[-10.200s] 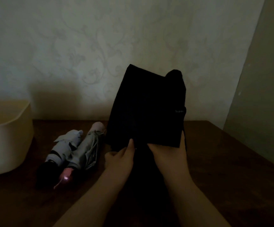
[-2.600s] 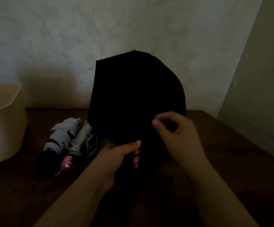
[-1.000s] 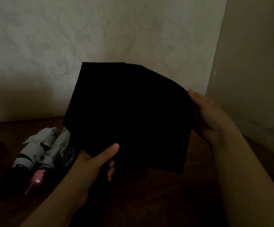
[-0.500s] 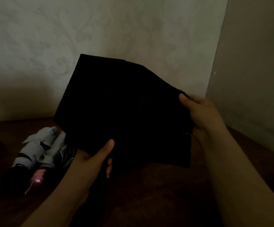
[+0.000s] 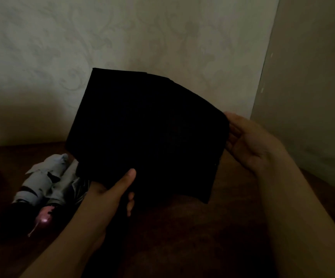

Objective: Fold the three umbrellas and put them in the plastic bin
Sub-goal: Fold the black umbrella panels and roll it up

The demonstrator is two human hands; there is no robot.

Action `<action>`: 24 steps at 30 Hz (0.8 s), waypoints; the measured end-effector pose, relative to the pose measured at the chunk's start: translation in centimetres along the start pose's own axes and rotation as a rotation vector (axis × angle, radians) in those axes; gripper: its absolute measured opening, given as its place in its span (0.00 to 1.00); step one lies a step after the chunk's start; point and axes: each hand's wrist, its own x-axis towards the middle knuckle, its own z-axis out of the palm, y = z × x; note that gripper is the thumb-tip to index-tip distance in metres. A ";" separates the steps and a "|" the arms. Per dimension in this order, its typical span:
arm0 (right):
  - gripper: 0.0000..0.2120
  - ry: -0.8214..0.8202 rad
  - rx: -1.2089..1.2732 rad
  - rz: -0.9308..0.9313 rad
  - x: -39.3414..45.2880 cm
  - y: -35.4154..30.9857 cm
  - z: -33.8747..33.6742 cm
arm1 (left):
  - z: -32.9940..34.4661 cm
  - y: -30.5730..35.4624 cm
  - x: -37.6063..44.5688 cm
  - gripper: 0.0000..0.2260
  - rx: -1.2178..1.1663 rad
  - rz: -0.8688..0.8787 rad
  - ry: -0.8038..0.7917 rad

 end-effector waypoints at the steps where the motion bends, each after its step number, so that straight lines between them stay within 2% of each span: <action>1: 0.02 0.005 -0.037 -0.019 0.0 -0.1 -0.1 | 0.0 0.0 0.0 0.07 -0.005 0.000 0.000; 7: 0.08 0.022 -0.299 -0.136 -0.4 -0.8 -0.6 | -0.1 -0.1 0.0 0.09 0.013 0.022 -0.020; 10: 0.04 -0.054 -0.391 -0.124 -0.9 -1.1 -0.8 | -0.2 -0.1 0.1 0.09 0.021 0.023 -0.015; 13: 0.05 -0.082 -0.562 -0.123 -1.2 -1.4 -1.1 | -0.4 -0.1 0.1 0.10 0.036 0.042 -0.015; 16: 0.09 -0.006 -0.632 -0.218 -1.0 -1.1 -0.9 | -0.3 -0.1 0.1 0.11 0.041 0.047 -0.013; 19: 0.15 0.080 -0.528 -0.281 -0.6 -1.0 -0.8 | -0.3 -0.1 0.1 0.10 0.034 0.039 -0.023; 24: 0.12 0.207 -0.576 -0.463 -0.9 -0.8 -0.5 | -0.2 -0.2 -0.1 0.12 0.078 0.056 -0.046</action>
